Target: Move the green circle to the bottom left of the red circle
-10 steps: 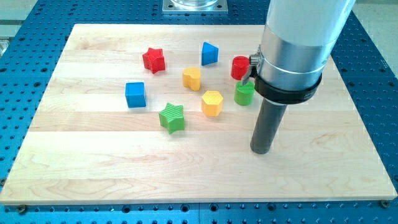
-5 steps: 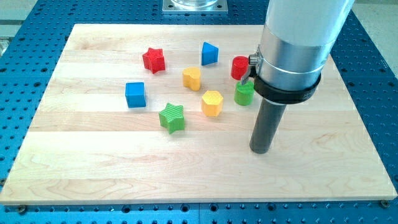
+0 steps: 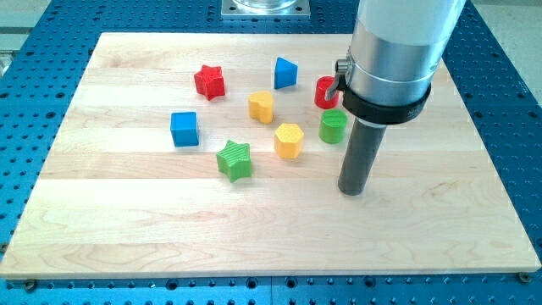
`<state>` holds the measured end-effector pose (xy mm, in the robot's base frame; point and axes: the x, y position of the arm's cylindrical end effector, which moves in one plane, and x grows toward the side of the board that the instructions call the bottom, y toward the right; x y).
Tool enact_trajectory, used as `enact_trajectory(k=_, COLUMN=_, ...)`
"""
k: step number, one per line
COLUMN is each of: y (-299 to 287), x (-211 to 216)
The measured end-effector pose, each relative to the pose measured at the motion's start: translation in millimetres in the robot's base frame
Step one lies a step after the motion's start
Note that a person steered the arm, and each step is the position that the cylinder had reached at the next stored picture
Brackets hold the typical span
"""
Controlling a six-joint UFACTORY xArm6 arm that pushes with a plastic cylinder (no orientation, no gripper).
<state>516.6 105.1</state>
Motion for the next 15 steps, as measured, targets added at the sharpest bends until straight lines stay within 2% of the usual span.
enact_trajectory(k=15, y=-7.2, x=-97.4)
